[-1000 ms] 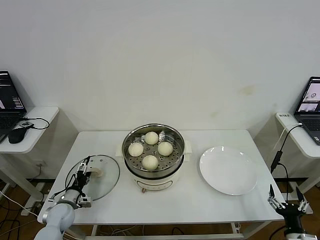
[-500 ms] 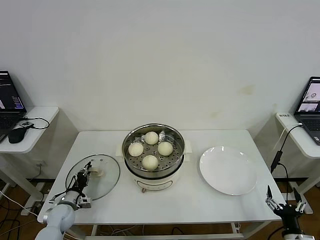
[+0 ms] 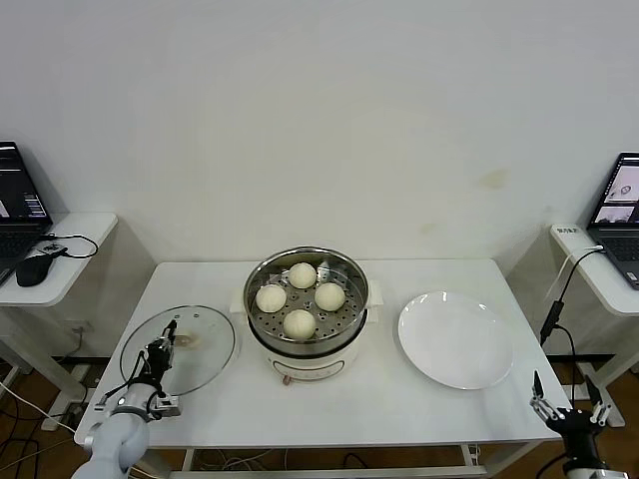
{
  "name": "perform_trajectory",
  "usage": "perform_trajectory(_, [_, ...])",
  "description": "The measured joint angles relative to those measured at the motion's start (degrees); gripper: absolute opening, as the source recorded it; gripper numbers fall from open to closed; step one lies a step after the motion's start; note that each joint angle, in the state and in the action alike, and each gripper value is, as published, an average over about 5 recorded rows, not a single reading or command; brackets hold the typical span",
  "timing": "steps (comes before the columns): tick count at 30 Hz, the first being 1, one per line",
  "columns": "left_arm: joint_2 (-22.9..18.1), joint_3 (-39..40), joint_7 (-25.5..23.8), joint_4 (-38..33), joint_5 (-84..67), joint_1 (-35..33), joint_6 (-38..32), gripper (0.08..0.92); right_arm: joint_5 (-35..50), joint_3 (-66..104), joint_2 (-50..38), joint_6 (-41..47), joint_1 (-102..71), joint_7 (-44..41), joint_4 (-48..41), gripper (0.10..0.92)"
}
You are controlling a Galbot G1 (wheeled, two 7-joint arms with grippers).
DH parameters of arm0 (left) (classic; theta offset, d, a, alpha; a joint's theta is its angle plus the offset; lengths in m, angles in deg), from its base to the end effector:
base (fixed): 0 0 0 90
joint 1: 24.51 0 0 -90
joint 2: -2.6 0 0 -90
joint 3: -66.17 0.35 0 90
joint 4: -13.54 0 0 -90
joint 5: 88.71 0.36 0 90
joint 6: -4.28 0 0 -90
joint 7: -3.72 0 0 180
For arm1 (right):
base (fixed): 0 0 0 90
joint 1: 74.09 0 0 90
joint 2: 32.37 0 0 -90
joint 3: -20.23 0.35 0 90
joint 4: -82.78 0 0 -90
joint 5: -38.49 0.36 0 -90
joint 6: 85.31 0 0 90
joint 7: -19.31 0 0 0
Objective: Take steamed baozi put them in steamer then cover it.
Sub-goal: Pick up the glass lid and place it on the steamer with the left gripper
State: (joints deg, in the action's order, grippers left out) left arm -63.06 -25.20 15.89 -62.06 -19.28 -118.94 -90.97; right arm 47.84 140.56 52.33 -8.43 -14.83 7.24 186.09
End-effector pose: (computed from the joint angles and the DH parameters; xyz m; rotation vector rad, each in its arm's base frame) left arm 0.3169 0.1887 -0.4228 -0.0777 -2.1052 -2.2251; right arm 0.1323 -0.2008 -0.3691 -0.3860 -3.0783 0.2698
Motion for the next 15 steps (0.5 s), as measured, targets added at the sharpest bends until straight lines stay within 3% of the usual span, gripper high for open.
perform_trajectory(6, [1.0,-2.5,-0.8,-6.5,-1.5,-3.2,2.0,0.137,-0.4,-0.5,-0.1,-0.1,-0.2,-0.1,0.4,0.823])
perform_trajectory(15, [3.5,-7.3,-6.3,-19.1,-4.7,-9.1,6.0,0.137,-1.8,-1.7,0.0,-0.6,-0.8,0.0,0.7,0.823])
